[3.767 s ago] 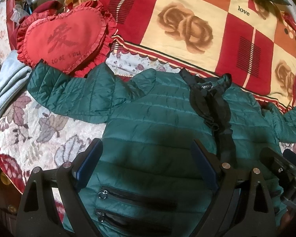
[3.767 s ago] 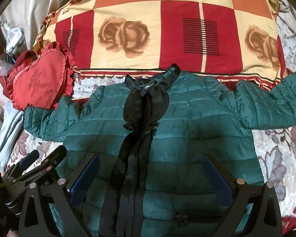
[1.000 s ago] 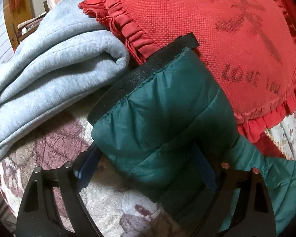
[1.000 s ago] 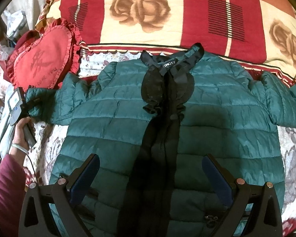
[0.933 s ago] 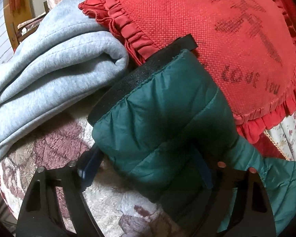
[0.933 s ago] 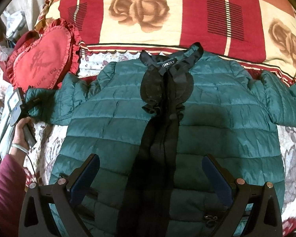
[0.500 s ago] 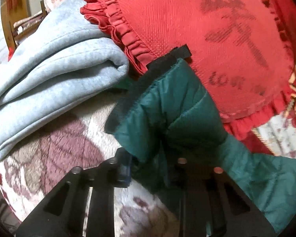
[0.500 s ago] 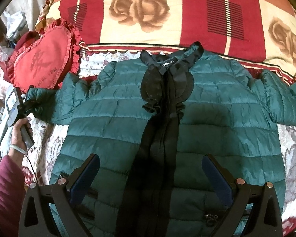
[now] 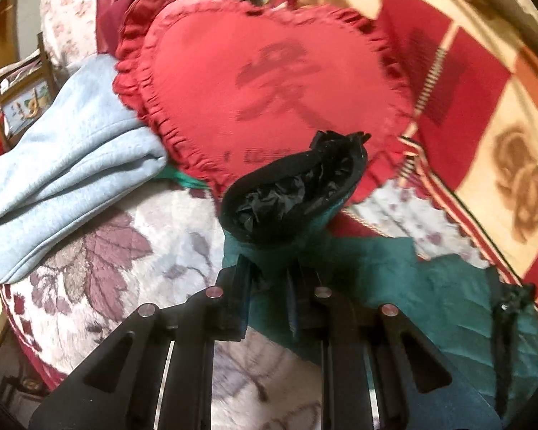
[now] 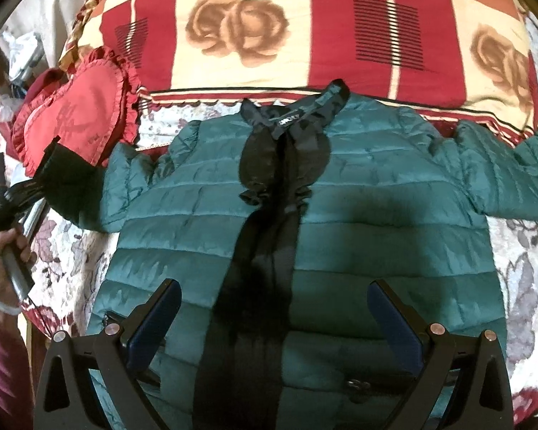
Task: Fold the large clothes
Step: 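Grasp the cuff of the sleeve nearest the left gripper and lift it, then fold the held sleeve across the jacket body with the left gripper, release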
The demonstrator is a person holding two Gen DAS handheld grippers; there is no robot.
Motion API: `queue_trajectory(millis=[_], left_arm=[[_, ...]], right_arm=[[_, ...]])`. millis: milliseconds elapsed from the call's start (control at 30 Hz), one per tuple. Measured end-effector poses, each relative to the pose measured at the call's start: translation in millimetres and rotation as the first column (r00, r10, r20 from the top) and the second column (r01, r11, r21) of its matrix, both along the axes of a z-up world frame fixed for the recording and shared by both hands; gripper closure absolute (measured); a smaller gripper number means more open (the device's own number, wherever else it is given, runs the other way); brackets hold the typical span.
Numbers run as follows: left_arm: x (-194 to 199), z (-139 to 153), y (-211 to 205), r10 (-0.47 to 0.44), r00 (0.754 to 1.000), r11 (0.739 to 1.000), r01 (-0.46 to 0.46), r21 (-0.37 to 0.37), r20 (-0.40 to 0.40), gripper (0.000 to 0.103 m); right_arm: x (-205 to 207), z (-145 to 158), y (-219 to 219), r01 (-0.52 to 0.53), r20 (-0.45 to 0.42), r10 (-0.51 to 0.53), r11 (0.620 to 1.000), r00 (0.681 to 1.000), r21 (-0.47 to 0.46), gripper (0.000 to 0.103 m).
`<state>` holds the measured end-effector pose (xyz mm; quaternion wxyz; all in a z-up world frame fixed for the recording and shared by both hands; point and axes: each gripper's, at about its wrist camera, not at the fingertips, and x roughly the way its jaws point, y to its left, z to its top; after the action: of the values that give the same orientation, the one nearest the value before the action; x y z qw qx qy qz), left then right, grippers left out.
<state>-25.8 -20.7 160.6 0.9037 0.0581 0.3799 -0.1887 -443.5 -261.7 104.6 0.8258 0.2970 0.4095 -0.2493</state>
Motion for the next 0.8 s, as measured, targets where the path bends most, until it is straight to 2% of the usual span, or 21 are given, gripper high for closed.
queue_trajectory(millis=[167,467,800], left_arm=[[-18,7,-21,-0.038,0.999,0.999,0.038,-0.019,-0.030,0.090],[-63,27,-47,-0.141,0.990,0.989,0.140,-0.042,-0.011,0.090],[-125,50,-90,-0.283,0.959,0.956,0.283,-0.073,0.000,0.090]], right_arm=[[-14,3,-1,0.018,0.019,-0.018,1.000,1.000,0.005,0.000],[-26,3,-5,0.037,0.036,-0.038,0.999,0.999,0.022,0.000],[-40,5,-6,0.055,0.056,-0.057,0.998,0.997,0.035,0.000]])
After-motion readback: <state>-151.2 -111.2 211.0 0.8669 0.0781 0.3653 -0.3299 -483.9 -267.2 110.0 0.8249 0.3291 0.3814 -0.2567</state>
